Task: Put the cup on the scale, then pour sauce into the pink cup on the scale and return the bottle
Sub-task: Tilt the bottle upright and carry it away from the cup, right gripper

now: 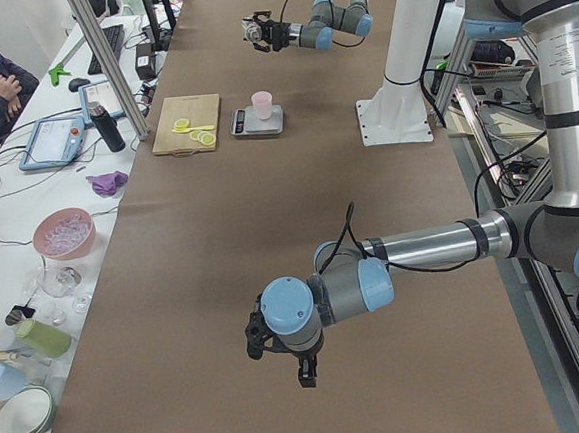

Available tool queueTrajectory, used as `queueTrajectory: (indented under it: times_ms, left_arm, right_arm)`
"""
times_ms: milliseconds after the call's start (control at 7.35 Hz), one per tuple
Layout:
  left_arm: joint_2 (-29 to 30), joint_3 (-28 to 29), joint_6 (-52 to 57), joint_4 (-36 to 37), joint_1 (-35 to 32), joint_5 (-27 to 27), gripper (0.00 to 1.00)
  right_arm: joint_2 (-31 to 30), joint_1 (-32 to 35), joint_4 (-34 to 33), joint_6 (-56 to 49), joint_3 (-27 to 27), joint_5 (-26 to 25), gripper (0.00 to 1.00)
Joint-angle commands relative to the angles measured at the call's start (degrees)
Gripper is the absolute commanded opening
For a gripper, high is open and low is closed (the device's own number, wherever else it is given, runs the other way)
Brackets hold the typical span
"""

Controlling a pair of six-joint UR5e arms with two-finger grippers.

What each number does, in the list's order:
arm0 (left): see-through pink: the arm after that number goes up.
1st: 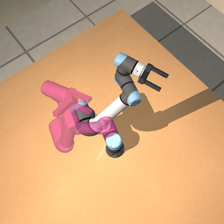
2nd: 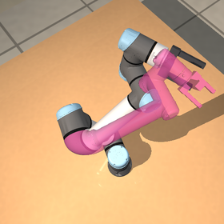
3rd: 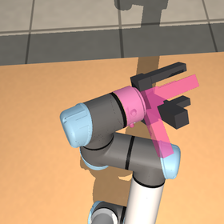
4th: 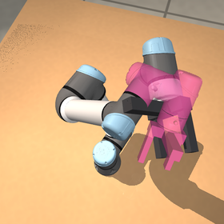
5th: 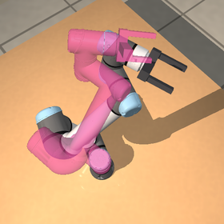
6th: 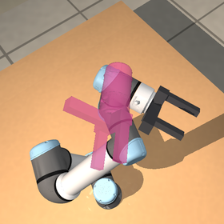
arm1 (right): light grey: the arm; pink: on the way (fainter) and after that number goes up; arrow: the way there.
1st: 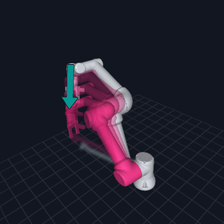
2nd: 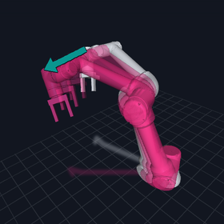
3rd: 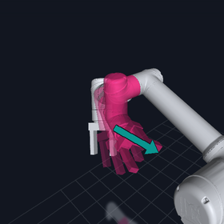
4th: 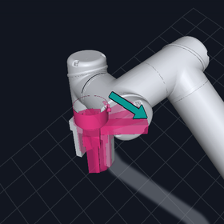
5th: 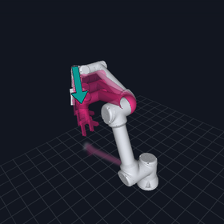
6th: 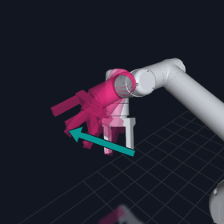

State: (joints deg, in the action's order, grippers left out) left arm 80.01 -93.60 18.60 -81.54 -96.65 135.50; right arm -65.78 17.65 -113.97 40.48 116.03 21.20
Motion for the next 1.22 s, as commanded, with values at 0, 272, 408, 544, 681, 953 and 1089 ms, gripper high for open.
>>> queueTrajectory:
  times_ms: [0,272,408,544,681,953,1089]
  left_arm:
    - [-0.12,-1.14,0.03,-0.11,-0.20,-0.41,0.98]
    - [-0.03,-1.24,0.12,-0.11,-0.20,-0.50,0.98]
    - [-0.12,-1.50,0.12,-0.20,-0.20,-0.50,0.98]
    - [-0.12,-2.02,0.12,-0.11,-0.29,-0.50,0.98]
    - [-0.38,-2.20,0.12,-0.20,-0.20,-0.50,0.98]
    - [-0.47,-2.12,0.03,-0.11,-0.20,-0.41,0.98]
    - [-0.47,-1.94,-0.15,-0.03,-0.29,-0.15,0.98]
  right_arm:
    - [0.04,0.02,1.20,6.76,3.32,11.62,0.00]
    - [-0.04,1.24,10.10,6.89,3.59,19.18,0.00]
    - [-0.48,2.81,17.39,6.80,3.50,25.58,0.00]
    - [-1.01,4.74,22.25,7.06,3.41,32.34,0.00]
    - [-1.01,7.37,25.17,7.32,3.41,39.11,0.00]
    - [-1.62,13.26,26.43,9.69,3.50,51.16,0.00]
    - [-3.54,15.72,27.13,9.79,4.02,54.96,0.00]
